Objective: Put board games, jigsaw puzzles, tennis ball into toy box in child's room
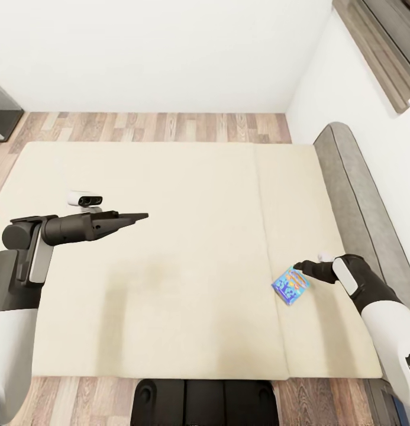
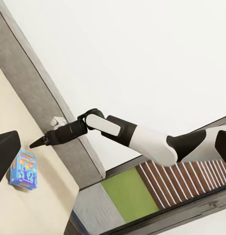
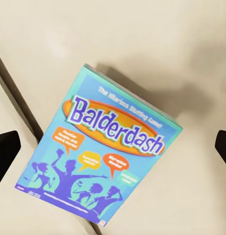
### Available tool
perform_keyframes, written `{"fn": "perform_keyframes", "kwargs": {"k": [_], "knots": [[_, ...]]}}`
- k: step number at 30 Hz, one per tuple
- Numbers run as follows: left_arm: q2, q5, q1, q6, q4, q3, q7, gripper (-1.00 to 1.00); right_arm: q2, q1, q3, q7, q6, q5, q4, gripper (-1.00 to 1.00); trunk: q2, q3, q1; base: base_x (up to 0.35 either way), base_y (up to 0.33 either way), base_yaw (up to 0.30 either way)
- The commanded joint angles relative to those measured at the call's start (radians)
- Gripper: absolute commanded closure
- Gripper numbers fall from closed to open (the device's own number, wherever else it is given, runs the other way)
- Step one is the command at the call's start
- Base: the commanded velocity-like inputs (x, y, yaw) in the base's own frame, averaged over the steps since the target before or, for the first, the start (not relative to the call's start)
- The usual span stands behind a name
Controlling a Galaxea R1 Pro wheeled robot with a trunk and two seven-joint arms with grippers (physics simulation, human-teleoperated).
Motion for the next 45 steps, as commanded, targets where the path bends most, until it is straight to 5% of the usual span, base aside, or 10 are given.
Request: {"fn": "perform_keyframes", "kwargs": {"k": [1, 30, 45], "knots": [[0.000, 0.000, 0.000, 0.011, -0.001, 0.000, -0.003, -1.00, 0.000, 0.000, -0.002, 0.003, 0.005, 0.001, -0.001, -1.00, -0.002, -0.003, 0.000, 0.000, 0.000, 0.000], [-0.001, 0.001, 0.000, 0.013, -0.008, -0.001, -0.003, -1.00, -0.012, -0.005, -0.004, 0.077, 0.003, 0.001, -0.003, -1.00, -0.002, -0.050, 0.000, 0.000, 0.000, 0.000], [0.000, 0.005, -0.021, 0.018, -0.015, 0.000, -0.003, -1.00, -0.026, -0.004, -0.082, 0.079, 0.005, -0.001, 0.001, -1.00, -0.002, -0.075, 0.000, 0.000, 0.000, 0.000]]}}
